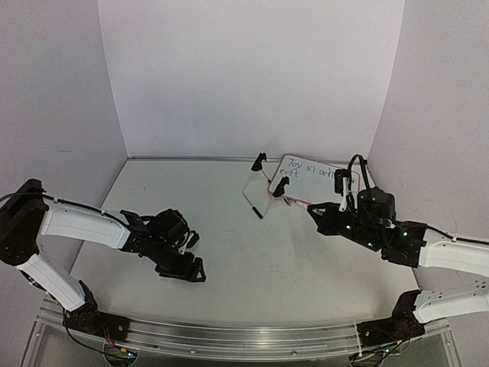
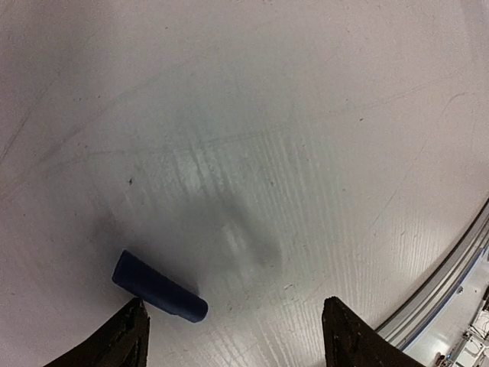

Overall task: Write a sentence on the whiteboard
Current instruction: Move the pen cap to the center of the board, then pick up the pen cap from the center of the board, then insert the whiteboard marker without the cap into the pen cap.

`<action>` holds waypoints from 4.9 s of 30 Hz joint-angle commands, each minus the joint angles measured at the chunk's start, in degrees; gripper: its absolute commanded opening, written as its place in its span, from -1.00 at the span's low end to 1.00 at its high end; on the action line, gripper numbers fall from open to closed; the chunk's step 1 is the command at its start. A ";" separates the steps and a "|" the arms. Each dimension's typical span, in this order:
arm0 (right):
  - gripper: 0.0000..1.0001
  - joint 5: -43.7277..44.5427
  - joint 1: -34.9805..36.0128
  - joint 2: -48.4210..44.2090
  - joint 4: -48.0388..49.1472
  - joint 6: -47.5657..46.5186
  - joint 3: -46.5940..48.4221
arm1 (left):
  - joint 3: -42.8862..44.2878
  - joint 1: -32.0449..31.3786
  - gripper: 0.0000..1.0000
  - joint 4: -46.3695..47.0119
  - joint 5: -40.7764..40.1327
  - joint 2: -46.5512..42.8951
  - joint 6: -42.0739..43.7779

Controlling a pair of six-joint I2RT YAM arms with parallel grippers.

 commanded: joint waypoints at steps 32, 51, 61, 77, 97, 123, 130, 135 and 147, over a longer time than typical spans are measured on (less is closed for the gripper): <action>-1.00 2.79 -0.08 -3.31 -0.12 0.90 0.79 | 19.05 -0.57 0.54 -2.58 0.82 15.07 23.69; -1.00 2.35 -0.08 -1.33 1.13 1.80 -0.21 | 6.80 -1.51 0.48 -1.64 2.24 8.16 18.59; -1.00 1.69 -0.05 0.70 2.67 1.86 -0.01 | 5.10 -3.21 0.02 -2.51 -0.22 7.60 17.91; -1.00 1.56 -0.06 1.00 2.57 1.45 0.27 | 5.49 -3.41 -0.55 -6.44 -4.26 8.53 16.28; -1.00 -23.08 -16.14 4.26 -9.48 -5.19 8.82 | 17.35 -2.74 -1.00 -14.19 -7.07 2.01 22.37; -1.00 -68.01 -10.20 27.42 -6.34 -2.02 24.71 | 32.85 -2.24 -1.00 -23.12 14.16 -3.05 47.61; -1.00 -69.39 -7.67 31.76 -2.41 -0.46 26.78 | 32.41 -2.25 -1.00 -23.31 14.56 -3.06 47.42; -1.00 -69.96 -7.23 32.63 -1.93 -0.21 27.40 | 32.34 -2.24 -1.00 -23.47 13.52 -2.90 46.95; -1.00 -69.67 -7.22 31.37 -1.93 -0.23 25.73 | 31.87 -2.24 -1.00 -23.46 13.27 -2.94 46.19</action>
